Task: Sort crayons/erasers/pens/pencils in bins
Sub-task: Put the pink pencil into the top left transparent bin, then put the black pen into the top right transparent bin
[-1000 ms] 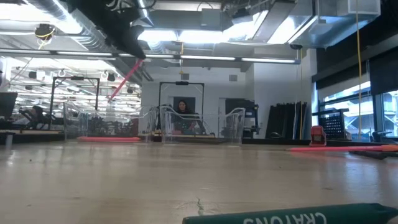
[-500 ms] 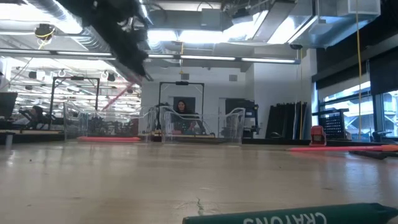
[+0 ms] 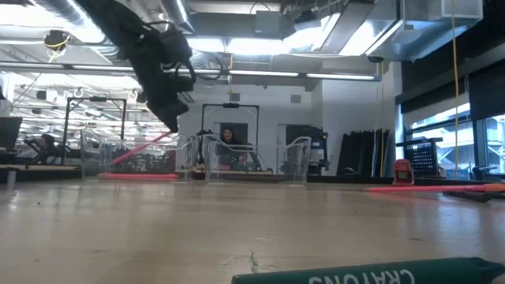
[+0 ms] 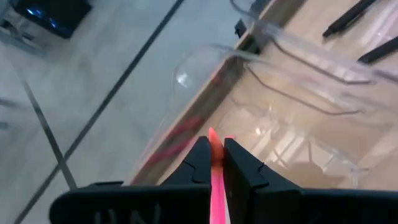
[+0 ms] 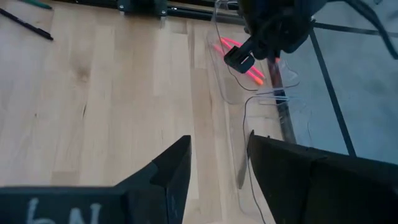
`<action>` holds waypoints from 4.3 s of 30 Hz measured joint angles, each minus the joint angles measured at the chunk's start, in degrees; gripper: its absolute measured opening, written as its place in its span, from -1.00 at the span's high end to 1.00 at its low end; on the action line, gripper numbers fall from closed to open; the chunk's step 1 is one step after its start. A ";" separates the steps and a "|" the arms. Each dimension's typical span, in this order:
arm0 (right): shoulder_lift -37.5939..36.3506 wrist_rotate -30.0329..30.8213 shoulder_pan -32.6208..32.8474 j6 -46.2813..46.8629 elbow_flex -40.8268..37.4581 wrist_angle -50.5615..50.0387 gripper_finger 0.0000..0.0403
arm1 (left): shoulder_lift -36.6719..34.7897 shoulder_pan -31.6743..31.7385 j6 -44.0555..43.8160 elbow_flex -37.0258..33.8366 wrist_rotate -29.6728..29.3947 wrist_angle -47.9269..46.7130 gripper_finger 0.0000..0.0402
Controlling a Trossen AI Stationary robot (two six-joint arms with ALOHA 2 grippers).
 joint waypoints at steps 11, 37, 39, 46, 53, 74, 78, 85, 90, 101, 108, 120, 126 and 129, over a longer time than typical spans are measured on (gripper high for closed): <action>0.00 0.00 0.00 0.00 -0.02 0.03 0.18 | 1.12 0.42 0.00 0.00 0.18 -0.22 0.82; -1.67 0.04 0.00 4.02 0.04 -5.20 0.18 | -8.60 -4.43 -11.95 -0.02 0.22 -6.72 0.54; -2.26 0.40 0.00 5.33 0.07 -5.95 0.18 | -12.71 -7.07 -15.07 -0.02 0.32 -10.44 0.54; -2.62 0.50 0.00 5.79 0.07 -6.64 0.18 | -22.22 -19.94 -35.54 -0.02 7.64 -31.77 0.54; -2.62 0.50 0.00 5.79 0.04 -6.62 0.18 | -24.24 -36.98 -58.76 -0.02 17.25 -47.02 0.54; -2.64 -10.10 0.13 5.57 0.04 -6.53 0.18 | -13.58 -81.91 -115.85 -0.02 28.41 -35.22 0.54; -2.64 -13.25 0.15 4.44 0.02 -6.44 0.18 | -9.02 -86.13 -119.31 -0.02 28.32 -32.90 0.54; -2.64 -13.22 0.15 4.58 0.00 -6.42 0.18 | -1.35 -89.60 -119.82 -0.02 26.09 -30.49 0.54; -2.64 -13.18 0.15 4.66 -0.02 -6.42 0.18 | 2.23 -90.62 -120.12 -0.02 27.54 -29.34 0.54; -2.64 -13.16 0.15 4.68 -0.02 -6.42 0.18 | 6.87 -91.08 -120.10 -0.02 27.67 -24.09 0.54; -2.64 -13.15 0.15 4.55 -0.02 -6.42 0.18 | 7.15 -91.05 -119.59 -0.02 28.27 -21.55 0.54; -2.64 -13.14 0.15 4.50 -0.02 -6.42 0.18 | 7.15 -91.04 -121.19 -0.02 28.37 -22.25 0.56; -2.64 -13.14 0.15 4.42 -0.02 -6.42 0.18 | 7.15 -91.03 -120.23 -0.02 28.41 -22.31 0.60; -2.64 -13.14 0.15 4.35 -0.02 -6.44 0.18 | 7.15 -91.01 -119.76 -0.02 28.16 -22.24 0.68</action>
